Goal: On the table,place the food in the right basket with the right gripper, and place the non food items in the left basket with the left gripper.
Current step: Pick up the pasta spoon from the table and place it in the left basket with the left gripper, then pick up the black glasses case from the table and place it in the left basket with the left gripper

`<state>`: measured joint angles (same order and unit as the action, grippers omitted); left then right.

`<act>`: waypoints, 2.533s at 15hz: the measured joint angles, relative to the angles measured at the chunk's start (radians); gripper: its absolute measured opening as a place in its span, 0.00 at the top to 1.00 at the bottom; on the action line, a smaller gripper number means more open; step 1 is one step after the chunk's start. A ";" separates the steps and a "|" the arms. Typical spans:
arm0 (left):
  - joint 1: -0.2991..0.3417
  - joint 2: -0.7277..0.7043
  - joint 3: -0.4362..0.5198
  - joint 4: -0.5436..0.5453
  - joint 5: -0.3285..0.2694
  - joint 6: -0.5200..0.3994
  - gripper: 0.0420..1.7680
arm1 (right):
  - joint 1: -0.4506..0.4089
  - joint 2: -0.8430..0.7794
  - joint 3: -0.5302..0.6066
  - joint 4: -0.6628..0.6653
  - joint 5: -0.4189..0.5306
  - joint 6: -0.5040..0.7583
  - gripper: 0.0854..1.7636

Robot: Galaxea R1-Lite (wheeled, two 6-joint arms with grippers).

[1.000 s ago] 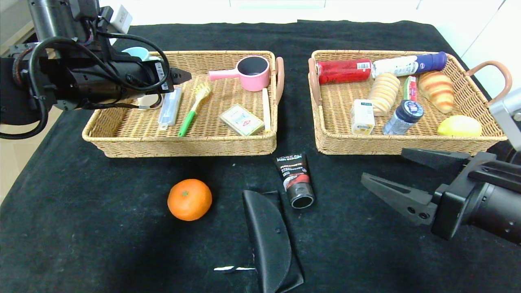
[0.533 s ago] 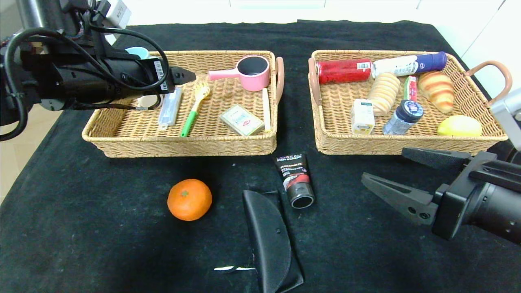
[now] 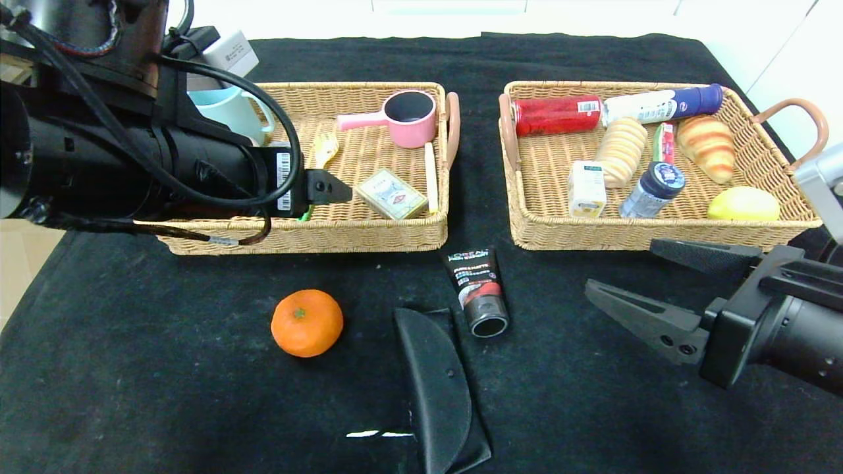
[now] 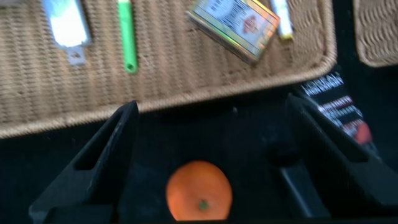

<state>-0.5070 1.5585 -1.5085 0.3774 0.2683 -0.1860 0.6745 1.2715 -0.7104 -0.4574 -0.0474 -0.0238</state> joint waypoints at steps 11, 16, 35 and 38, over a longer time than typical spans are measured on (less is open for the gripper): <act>-0.303 0.035 0.007 0.253 0.038 -0.237 0.04 | -0.007 -0.018 -0.004 0.001 0.004 -0.023 0.03; -0.354 0.100 0.010 0.272 0.067 -0.316 0.03 | -0.014 -0.043 -0.002 0.008 0.005 -0.046 0.03; -0.468 0.256 0.016 0.311 0.130 -0.470 0.03 | -0.016 -0.069 0.000 0.014 0.005 -0.048 0.03; -0.483 0.270 0.031 0.309 0.182 -0.473 0.03 | -0.014 -0.066 0.001 0.014 0.005 -0.049 0.03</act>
<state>-0.9896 1.8281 -1.4774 0.6864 0.4502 -0.6585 0.6604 1.2060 -0.7089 -0.4434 -0.0421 -0.0730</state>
